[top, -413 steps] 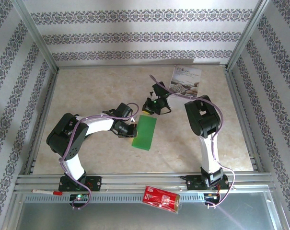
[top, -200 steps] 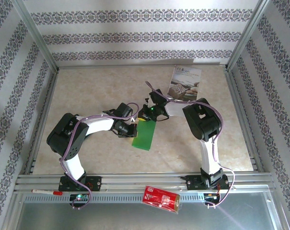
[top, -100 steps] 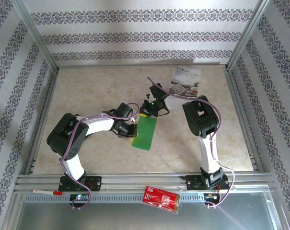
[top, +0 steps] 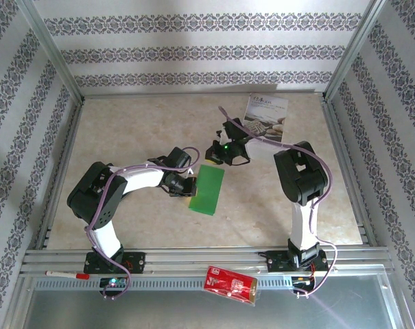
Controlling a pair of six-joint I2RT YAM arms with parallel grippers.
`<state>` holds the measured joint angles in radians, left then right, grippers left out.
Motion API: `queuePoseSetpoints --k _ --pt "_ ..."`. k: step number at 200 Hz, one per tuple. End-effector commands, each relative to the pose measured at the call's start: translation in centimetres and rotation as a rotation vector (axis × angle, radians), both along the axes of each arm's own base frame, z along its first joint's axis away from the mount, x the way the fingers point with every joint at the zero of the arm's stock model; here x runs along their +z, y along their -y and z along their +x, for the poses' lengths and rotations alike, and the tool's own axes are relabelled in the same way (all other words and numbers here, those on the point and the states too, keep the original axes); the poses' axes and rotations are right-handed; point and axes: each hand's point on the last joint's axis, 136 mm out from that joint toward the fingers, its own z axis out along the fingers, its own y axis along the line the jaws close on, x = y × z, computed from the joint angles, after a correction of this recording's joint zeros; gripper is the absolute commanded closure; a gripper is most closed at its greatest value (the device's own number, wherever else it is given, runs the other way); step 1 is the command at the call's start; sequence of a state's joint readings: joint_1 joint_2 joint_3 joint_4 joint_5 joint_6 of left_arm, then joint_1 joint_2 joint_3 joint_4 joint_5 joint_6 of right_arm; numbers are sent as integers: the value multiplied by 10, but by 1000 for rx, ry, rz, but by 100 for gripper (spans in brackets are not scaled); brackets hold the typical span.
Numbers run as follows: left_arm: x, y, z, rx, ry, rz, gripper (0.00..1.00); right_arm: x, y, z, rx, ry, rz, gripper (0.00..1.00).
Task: Fold a paper plane with a square sheet of paper (pick it up from the middle)
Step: First fold in half a square sheet of paper at the center of the table.
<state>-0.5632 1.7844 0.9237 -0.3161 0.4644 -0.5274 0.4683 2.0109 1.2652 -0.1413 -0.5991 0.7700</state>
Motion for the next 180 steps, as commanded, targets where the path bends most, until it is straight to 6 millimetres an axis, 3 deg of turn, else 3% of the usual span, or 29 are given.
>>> queuePoseSetpoints --k 1,33,114,131,144,180 --pt "-75 -72 -72 -12 -239 389 100 -2 -16 -16 28 -18 38 95" --pt "-73 -71 -70 -12 -233 386 100 -22 -24 -26 40 -53 21 95" --pt "-61 -60 -59 -14 -201 347 100 -61 -3 -27 38 -86 -69 96" --pt "-49 -49 -49 -15 -165 303 100 -71 5 -30 39 -93 -102 96" --pt "-36 -41 -40 -9 -136 267 94 -75 9 -32 43 -92 -122 96" --pt "21 -7 -10 7 -11 92 69 -87 15 -41 55 -113 -149 97"
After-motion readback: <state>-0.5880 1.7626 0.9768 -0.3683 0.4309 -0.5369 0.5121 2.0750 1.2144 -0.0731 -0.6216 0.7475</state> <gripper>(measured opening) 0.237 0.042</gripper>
